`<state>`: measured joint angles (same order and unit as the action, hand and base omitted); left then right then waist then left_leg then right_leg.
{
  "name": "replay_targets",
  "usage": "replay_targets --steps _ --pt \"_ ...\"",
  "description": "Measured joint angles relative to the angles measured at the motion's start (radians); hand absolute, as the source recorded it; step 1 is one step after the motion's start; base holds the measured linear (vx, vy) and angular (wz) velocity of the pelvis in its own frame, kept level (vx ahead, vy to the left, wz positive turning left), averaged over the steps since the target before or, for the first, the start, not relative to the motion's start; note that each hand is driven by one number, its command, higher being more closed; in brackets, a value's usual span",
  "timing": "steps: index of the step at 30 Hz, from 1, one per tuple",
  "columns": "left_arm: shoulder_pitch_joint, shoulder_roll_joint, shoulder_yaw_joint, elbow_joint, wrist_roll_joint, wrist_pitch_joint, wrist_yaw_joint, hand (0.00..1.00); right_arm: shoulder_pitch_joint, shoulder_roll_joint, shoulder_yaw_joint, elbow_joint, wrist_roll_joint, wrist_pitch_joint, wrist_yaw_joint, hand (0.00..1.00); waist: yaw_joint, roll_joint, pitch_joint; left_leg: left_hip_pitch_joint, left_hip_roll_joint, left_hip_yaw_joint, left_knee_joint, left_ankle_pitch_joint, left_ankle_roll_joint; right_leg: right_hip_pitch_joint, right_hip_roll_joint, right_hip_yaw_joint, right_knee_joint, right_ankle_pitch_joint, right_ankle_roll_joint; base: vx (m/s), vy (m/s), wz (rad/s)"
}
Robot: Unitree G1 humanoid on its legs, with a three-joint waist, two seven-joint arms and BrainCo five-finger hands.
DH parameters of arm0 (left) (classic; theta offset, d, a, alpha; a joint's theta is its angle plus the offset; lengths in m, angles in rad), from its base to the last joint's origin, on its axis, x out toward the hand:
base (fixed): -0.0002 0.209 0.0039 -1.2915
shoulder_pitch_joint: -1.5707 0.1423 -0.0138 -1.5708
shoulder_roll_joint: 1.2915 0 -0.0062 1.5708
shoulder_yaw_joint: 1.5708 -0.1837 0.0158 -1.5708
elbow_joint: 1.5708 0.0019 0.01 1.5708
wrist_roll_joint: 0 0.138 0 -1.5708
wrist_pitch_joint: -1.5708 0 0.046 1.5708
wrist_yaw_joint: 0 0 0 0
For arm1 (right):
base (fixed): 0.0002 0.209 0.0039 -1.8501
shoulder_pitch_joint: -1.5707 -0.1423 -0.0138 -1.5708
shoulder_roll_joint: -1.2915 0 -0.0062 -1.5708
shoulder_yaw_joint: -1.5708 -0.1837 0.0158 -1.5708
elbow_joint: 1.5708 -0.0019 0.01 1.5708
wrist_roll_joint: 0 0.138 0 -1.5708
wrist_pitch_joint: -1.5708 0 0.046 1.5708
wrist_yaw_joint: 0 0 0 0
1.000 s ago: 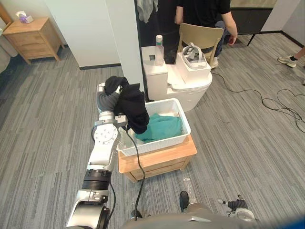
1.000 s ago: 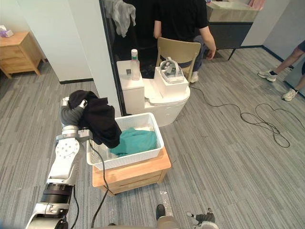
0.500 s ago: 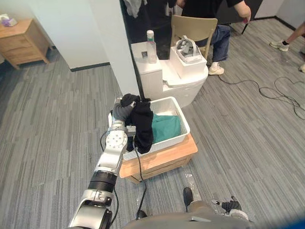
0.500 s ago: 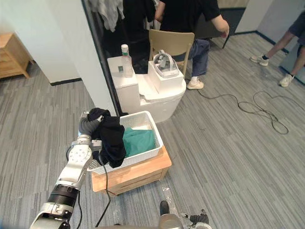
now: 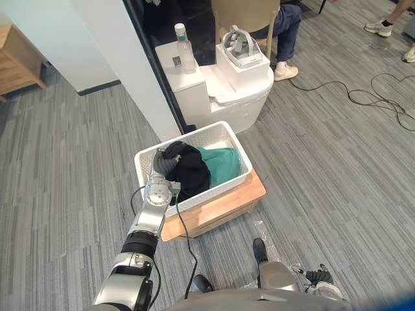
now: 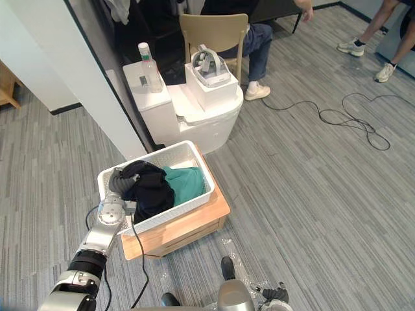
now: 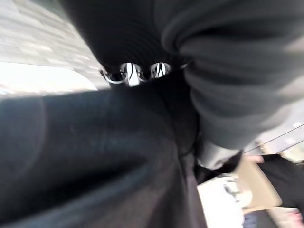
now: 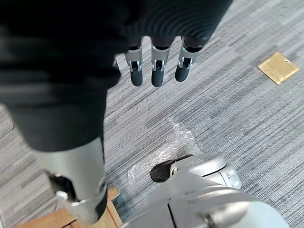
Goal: Tidy the bed and pick cloth on bed and put in laundry
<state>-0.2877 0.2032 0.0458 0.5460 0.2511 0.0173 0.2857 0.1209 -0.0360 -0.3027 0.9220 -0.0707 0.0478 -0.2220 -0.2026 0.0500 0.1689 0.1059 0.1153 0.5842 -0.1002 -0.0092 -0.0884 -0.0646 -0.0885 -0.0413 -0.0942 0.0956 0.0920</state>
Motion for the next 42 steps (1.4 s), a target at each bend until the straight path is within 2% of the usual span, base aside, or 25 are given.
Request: replay_targets --steps 5,13,17,18,24,26,29,34,38,42 --pt "0.007 0.000 0.092 0.069 0.036 0.046 0.006 0.00 0.000 0.000 -0.005 0.004 0.059 -0.001 -0.010 0.00 0.007 0.001 0.001 0.012 0.012 0.008 0.003 -0.005 -0.008 0.007 0.013 0.002 0.000 -0.002 -0.004 0.02 -0.053 -0.06" --pt "0.012 0.001 0.118 0.058 0.007 0.046 0.004 0.00 0.006 -0.002 -0.008 0.007 0.089 -0.010 -0.005 0.00 0.036 0.003 0.001 0.018 0.013 -0.001 0.003 -0.005 -0.008 0.020 0.011 -0.014 0.000 -0.006 -0.008 -0.04 -0.036 0.04" --pt "0.096 -0.027 0.112 -0.054 -0.074 0.030 -0.005 0.00 0.013 0.009 -0.008 0.000 0.087 -0.010 0.005 0.00 0.039 0.003 0.001 0.023 0.014 -0.016 0.003 -0.003 -0.007 0.033 0.011 -0.028 0.000 -0.010 -0.010 -0.05 -0.036 0.11" --pt "0.131 -0.044 0.109 -0.087 -0.101 0.014 -0.009 0.00 0.018 0.010 -0.008 -0.001 0.086 -0.010 0.008 0.00 0.049 0.002 0.001 0.032 0.015 -0.017 0.002 -0.003 -0.007 0.043 0.011 -0.030 0.000 -0.013 -0.011 -0.03 -0.029 0.06" --pt "0.252 -0.071 0.096 -0.205 -0.191 -0.014 -0.043 0.00 0.027 0.006 0.006 -0.004 0.079 -0.010 0.022 0.00 0.066 -0.005 -0.007 0.034 0.016 -0.031 0.002 -0.003 -0.007 0.054 0.011 -0.045 0.000 -0.014 -0.011 -0.04 -0.031 0.07" --pt "0.281 -0.080 0.073 -0.243 -0.204 -0.025 -0.048 0.00 0.036 0.005 0.018 -0.007 0.045 -0.010 0.022 0.00 0.082 -0.012 -0.021 0.035 0.017 -0.042 0.002 -0.002 -0.007 0.058 0.010 -0.054 0.000 -0.016 -0.011 -0.04 -0.028 0.12" --pt "0.329 -0.097 0.072 -0.271 -0.246 -0.048 -0.052 0.00 0.037 0.003 0.055 -0.012 0.035 -0.010 0.023 0.00 0.091 -0.027 -0.044 0.041 0.018 -0.050 0.002 -0.001 -0.006 0.071 0.009 -0.065 0.000 -0.019 -0.013 -0.04 -0.026 0.12" --pt "0.405 -0.152 0.078 -0.294 -0.299 -0.053 -0.061 0.00 0.063 0.010 0.087 -0.057 0.008 -0.011 0.022 0.00 0.112 -0.047 -0.067 0.043 0.020 -0.067 -0.003 -0.004 -0.010 0.089 0.007 -0.080 0.000 -0.025 -0.014 -0.06 -0.023 0.10" --pt "0.485 -0.213 0.134 -0.272 -0.301 -0.058 -0.059 0.00 0.085 0.029 0.110 -0.125 0.007 -0.012 0.020 0.00 0.129 -0.060 -0.089 0.040 0.022 -0.070 -0.004 -0.010 -0.017 0.090 0.007 -0.087 0.000 -0.025 -0.015 -0.03 -0.017 0.04" --pt "0.522 -0.256 0.200 -0.049 -0.301 -0.045 -0.055 0.00 0.115 0.051 0.120 -0.182 0.007 -0.013 0.016 0.00 0.157 -0.070 -0.102 0.070 0.022 -0.073 -0.003 -0.006 -0.009 0.124 0.004 -0.100 0.002 -0.035 -0.011 -0.01 -0.022 0.08"
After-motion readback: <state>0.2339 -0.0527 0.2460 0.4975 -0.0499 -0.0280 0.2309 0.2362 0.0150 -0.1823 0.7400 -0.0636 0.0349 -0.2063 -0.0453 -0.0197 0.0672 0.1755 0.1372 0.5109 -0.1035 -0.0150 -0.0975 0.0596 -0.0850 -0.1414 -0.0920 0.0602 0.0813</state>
